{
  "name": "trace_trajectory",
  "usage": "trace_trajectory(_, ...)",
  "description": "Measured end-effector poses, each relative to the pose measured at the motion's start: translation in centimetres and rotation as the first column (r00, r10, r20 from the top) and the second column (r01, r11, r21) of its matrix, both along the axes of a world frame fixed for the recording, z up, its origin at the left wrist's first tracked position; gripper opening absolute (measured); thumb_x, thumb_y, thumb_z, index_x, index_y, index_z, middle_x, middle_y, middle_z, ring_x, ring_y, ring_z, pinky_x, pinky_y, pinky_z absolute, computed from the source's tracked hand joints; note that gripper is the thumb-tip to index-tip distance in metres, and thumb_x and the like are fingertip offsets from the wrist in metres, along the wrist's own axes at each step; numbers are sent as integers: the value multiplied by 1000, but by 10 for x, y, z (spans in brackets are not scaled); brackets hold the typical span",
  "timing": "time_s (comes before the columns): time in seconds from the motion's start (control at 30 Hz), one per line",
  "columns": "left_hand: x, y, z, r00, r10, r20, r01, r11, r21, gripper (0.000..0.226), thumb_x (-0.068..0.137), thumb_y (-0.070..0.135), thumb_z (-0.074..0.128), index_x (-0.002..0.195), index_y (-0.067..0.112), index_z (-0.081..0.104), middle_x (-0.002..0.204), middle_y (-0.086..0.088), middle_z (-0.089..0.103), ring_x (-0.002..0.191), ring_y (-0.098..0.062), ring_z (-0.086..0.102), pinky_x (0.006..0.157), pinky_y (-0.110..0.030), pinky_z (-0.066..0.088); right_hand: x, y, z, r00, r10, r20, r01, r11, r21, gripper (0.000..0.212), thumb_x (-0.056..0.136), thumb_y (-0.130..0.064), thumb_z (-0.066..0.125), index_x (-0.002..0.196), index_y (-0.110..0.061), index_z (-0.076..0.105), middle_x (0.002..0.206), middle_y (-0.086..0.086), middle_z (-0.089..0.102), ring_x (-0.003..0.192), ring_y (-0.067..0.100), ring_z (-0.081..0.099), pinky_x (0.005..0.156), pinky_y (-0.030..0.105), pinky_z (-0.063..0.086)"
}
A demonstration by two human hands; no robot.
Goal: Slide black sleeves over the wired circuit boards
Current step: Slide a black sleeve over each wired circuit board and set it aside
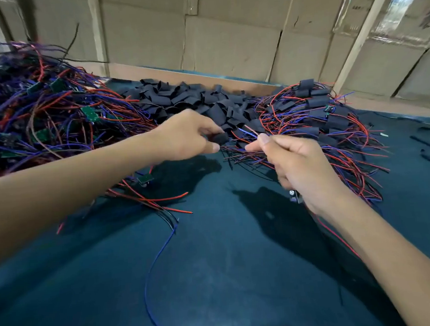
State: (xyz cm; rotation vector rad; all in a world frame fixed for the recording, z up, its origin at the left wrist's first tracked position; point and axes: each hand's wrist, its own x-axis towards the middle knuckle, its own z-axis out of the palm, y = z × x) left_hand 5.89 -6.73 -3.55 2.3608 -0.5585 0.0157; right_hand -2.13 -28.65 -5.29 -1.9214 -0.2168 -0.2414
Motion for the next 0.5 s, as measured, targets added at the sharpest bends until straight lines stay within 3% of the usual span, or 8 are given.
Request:
trace_trajectory(0.07, -29, 14, -5, 1000, -11, 4, 12, 992, -128, 31, 82, 10, 80, 109, 24, 75, 93, 13, 76, 86, -4, 69, 77, -5, 47, -4, 2, 2, 996, 20, 90, -14, 997, -70, 27, 102, -36, 59, 92, -25, 81, 53, -8, 24, 44, 8, 22, 46, 9, 26)
trace_trajectory(0.1, -42, 20, -7, 1000, -15, 6, 16, 984, -176, 31, 80, 8, 82, 105, 23, 75, 92, 11, 76, 89, -7, 70, 81, -7, 48, -6, 3, 3, 991, 36, 126, -23, 995, -99, 26, 101, -35, 60, 89, -25, 81, 52, -7, 24, 44, 8, 23, 46, 8, 25)
trace_trajectory(0.2, -65, 29, -13, 1000, -31, -2, 29, 961, -276, 31, 78, 5, 83, 102, 21, 71, 96, 1, 76, 93, -13, 70, 94, -24, 52, -13, 10, 3, 976, 92, 196, -61, 985, -162, 26, 99, -31, 61, 82, -25, 80, 52, -5, 25, 46, 9, 22, 46, 14, 21)
trace_trajectory(0.27, -71, 33, -19, 999, -9, 32, 17, 961, -276, 30, 79, 11, 83, 102, 26, 70, 95, 6, 75, 94, -8, 69, 90, -23, 52, -16, 13, 0, 963, 123, 238, -74, 976, -202, 25, 100, -24, 61, 82, -23, 79, 48, -10, 27, 44, 6, 23, 46, 13, 21)
trace_trajectory(0.37, -74, 36, -26, 993, 37, 113, -9, 971, -238, 30, 81, 20, 82, 103, 34, 68, 94, 16, 73, 97, 0, 66, 74, -8, 40, -19, 15, -2, 950, 166, 265, -99, 963, -250, 22, 98, -22, 62, 84, -22, 79, 53, 6, 43, 49, 11, 30, 50, 18, 26)
trace_trajectory(0.5, -77, 32, -29, 983, 19, 183, 23, 973, -229, 31, 82, 20, 82, 106, 33, 69, 94, 19, 72, 96, 3, 65, 70, -7, 39, -21, 17, -2, 936, 190, 296, -107, 956, -274, 19, 98, -14, 63, 88, -16, 80, 60, -15, 52, 56, 3, 44, 60, 11, 32)
